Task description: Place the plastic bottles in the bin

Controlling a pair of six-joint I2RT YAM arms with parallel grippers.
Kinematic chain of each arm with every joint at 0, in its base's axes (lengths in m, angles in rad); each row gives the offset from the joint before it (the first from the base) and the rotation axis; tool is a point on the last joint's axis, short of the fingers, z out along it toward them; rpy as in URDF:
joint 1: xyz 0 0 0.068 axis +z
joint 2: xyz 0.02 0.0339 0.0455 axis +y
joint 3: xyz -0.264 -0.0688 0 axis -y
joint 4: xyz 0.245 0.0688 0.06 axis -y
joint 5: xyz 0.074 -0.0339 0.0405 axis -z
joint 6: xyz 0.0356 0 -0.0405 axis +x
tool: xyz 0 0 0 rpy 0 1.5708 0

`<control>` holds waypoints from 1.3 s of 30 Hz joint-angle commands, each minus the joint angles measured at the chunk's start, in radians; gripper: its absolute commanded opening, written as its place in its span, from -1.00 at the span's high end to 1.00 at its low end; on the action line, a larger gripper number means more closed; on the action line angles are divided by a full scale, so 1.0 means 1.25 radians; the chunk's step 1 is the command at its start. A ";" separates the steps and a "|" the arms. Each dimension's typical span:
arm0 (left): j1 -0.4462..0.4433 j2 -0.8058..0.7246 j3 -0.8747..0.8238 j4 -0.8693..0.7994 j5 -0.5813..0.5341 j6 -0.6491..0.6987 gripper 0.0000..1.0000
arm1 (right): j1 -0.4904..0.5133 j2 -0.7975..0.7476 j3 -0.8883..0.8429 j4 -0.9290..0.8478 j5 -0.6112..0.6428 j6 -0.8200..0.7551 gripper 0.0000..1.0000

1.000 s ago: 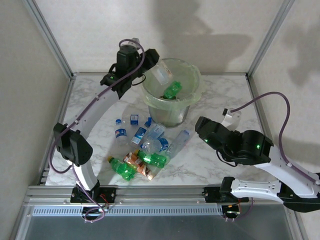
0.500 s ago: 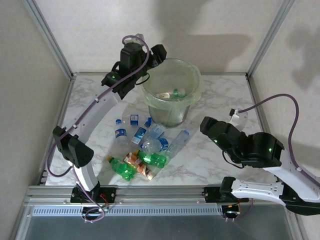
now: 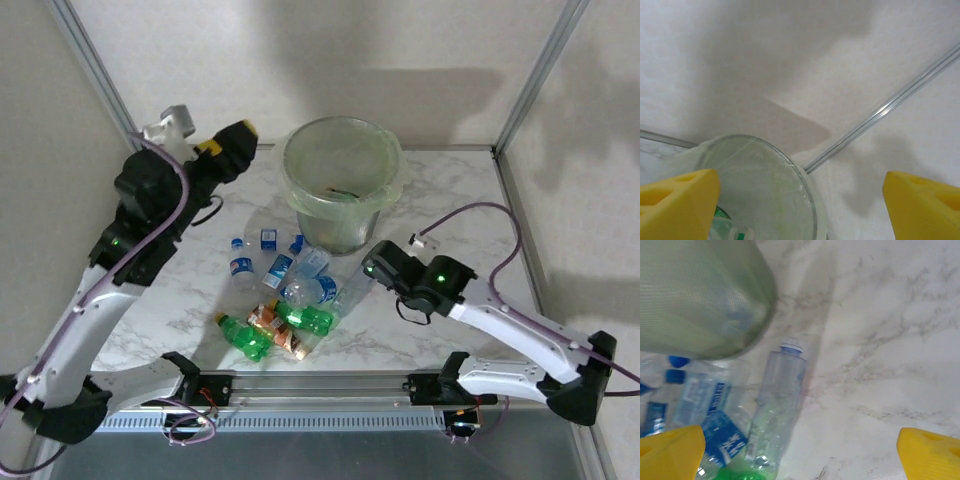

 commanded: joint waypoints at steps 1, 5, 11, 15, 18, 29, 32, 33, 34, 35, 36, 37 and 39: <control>0.020 -0.031 -0.067 -0.075 -0.015 0.028 -0.82 | -0.046 0.013 -0.056 0.109 -0.088 0.027 -0.97; 0.032 -0.068 -0.132 -0.075 0.003 -0.006 -0.94 | -0.090 0.031 -0.128 0.218 -0.160 0.004 -0.95; 0.036 -0.079 -0.157 -0.073 0.011 -0.020 -0.99 | -0.117 0.117 -0.140 0.289 -0.212 -0.027 -0.92; 0.043 -0.073 -0.165 -0.074 0.003 -0.026 -0.99 | -0.119 0.180 -0.136 0.307 -0.214 -0.016 -0.93; 0.048 -0.073 -0.181 -0.049 0.023 -0.043 -0.99 | -0.116 0.200 -0.142 0.345 -0.215 -0.010 -0.93; 0.059 -0.082 -0.203 -0.057 0.026 -0.061 -0.99 | -0.118 0.206 -0.175 0.390 -0.183 0.014 -0.97; 0.061 -0.079 -0.199 -0.074 0.027 -0.067 -0.99 | -0.119 0.213 -0.182 0.398 -0.183 0.027 -0.97; 0.061 -0.083 -0.202 -0.076 0.029 -0.067 -0.99 | -0.120 0.218 -0.182 0.397 -0.182 0.032 -0.97; 0.061 -0.088 -0.206 -0.074 0.029 -0.067 -0.99 | -0.121 0.223 -0.181 0.393 -0.180 0.037 -0.97; 0.062 -0.094 -0.211 -0.072 0.025 -0.068 -0.99 | -0.121 0.231 -0.178 0.388 -0.178 0.040 -0.97; 0.062 -0.101 -0.218 -0.073 0.023 -0.070 -0.99 | -0.123 0.239 -0.177 0.390 -0.178 0.039 -0.97; 0.064 -0.106 -0.224 -0.071 0.020 -0.074 -0.99 | -0.124 0.244 -0.176 0.394 -0.182 0.036 -0.96; 0.064 -0.109 -0.231 -0.064 0.028 -0.082 -0.98 | -0.124 0.253 -0.173 0.411 -0.191 0.028 -0.92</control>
